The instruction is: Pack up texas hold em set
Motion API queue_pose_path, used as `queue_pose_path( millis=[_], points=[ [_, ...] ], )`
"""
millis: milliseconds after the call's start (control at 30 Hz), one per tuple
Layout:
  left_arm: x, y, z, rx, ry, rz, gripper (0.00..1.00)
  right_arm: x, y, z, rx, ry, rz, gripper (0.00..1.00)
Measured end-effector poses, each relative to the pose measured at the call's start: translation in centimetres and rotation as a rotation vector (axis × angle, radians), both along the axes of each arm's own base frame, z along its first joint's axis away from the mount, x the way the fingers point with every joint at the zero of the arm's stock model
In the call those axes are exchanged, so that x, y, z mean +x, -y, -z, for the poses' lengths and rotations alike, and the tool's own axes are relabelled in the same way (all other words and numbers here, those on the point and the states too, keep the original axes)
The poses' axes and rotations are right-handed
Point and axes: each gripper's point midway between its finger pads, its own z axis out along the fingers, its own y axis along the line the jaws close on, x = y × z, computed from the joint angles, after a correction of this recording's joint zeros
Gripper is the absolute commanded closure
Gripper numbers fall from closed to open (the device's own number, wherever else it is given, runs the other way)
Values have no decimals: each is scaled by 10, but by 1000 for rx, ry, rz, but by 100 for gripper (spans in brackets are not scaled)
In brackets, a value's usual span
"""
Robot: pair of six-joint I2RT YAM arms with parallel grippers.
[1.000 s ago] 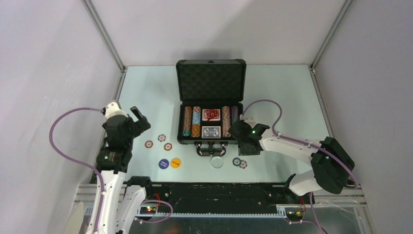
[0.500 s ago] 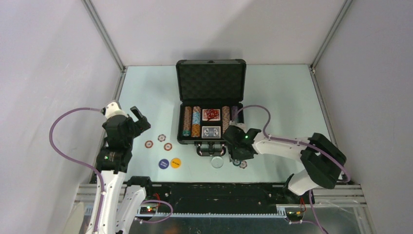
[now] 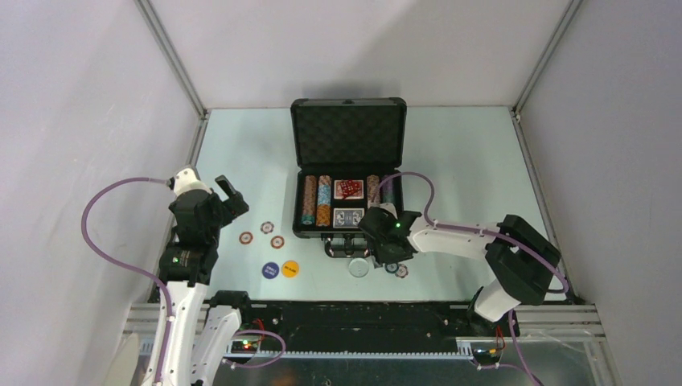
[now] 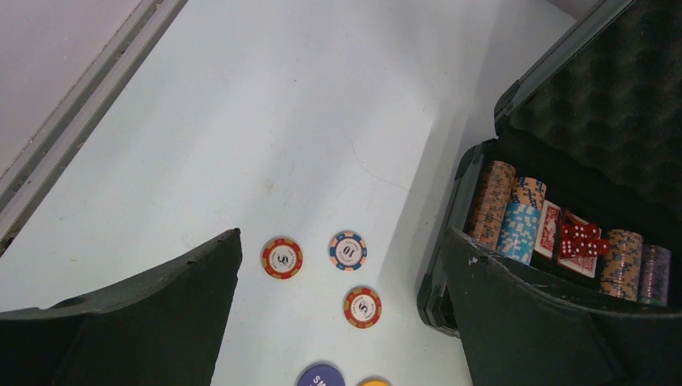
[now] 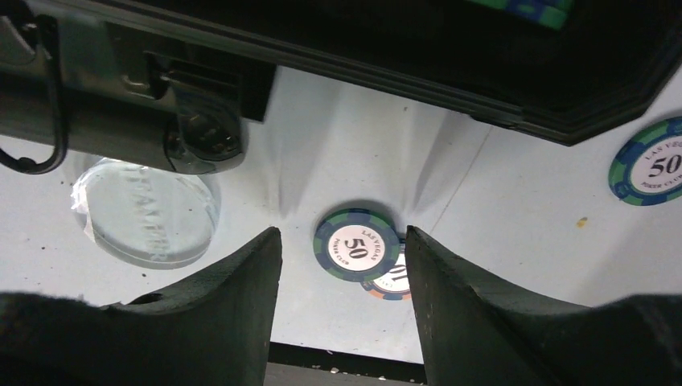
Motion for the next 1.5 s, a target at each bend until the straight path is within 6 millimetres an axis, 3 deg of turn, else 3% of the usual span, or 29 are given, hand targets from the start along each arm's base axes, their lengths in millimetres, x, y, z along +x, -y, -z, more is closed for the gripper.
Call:
queue_pose_path(
  millis=[700, 1100, 1367, 1500],
  points=[
    [0, 0, 0, 6, -2, 3, 2, -5, -1, 7, -64, 0, -69, 45],
    [0, 0, 0, 5, -2, 3, 2, -6, 1, 6, -72, -5, -71, 60],
    [0, 0, 0, 5, -2, 3, 2, -5, 2, 5, -77, 3, -67, 59],
    [0, 0, 0, 5, -2, 3, 2, 1, 4, -7, -43, 25, -45, 58]
  ],
)
